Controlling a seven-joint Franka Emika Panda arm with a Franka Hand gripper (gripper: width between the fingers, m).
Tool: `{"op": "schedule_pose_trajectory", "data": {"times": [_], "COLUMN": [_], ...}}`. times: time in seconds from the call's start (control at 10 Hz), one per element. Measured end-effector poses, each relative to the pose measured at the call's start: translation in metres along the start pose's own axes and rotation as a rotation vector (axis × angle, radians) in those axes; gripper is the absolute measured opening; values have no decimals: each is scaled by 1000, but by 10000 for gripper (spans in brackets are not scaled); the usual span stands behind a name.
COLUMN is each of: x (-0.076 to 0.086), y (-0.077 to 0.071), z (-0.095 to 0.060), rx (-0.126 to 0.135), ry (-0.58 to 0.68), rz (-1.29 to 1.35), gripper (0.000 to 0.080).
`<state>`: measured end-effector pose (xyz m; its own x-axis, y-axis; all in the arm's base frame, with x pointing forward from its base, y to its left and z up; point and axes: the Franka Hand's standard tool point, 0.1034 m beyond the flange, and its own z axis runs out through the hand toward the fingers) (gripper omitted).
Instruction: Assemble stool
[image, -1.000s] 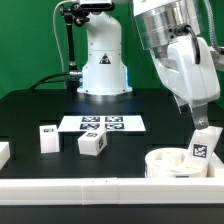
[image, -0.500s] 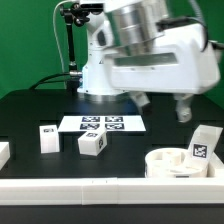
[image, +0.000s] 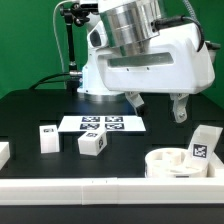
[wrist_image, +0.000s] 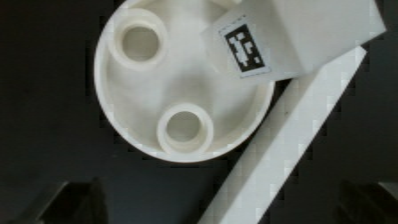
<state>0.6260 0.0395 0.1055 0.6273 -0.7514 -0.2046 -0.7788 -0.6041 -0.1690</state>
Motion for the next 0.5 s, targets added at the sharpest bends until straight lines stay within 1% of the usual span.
{"op": "schedule_pose_trajectory", "data": {"times": [0.1,0.2,0.3,0.5], "x": [7,14,15,15], "y": [13,18,19,19], "z": [-2,-5,-5,-4], "rx": [-47,-88,-103,-103], "ry": [-12,6,23,17], "rz": [-147,-270,-365,-464], "gripper": [649,649,649,649]}}
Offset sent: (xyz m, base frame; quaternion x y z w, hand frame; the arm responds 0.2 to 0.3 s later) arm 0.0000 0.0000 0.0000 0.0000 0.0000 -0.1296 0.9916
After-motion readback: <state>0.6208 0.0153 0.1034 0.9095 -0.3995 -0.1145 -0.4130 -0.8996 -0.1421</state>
